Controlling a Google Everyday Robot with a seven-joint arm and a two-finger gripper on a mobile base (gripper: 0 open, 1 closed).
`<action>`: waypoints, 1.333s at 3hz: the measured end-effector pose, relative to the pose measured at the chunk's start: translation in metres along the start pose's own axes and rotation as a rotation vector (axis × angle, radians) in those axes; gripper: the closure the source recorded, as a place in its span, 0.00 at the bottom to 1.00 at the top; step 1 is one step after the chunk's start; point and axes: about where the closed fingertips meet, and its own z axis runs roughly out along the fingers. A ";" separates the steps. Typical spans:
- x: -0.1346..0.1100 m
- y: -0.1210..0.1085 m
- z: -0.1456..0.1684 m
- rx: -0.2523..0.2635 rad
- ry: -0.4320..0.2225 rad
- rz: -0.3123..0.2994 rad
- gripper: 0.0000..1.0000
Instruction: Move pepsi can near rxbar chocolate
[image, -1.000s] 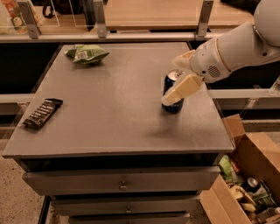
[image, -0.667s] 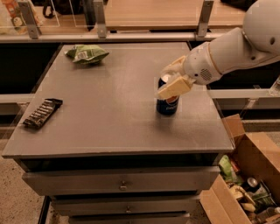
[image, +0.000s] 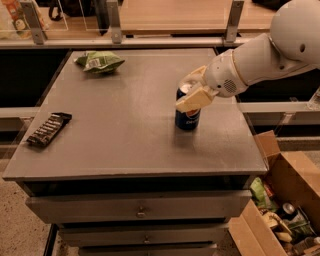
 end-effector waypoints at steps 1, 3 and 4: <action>-0.017 -0.002 -0.016 -0.004 -0.042 -0.027 1.00; -0.086 -0.006 -0.059 -0.022 -0.093 -0.123 1.00; -0.126 -0.001 -0.053 -0.061 -0.097 -0.168 1.00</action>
Offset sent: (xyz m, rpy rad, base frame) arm -0.0066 -0.0072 0.1269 0.0799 -0.1361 0.1090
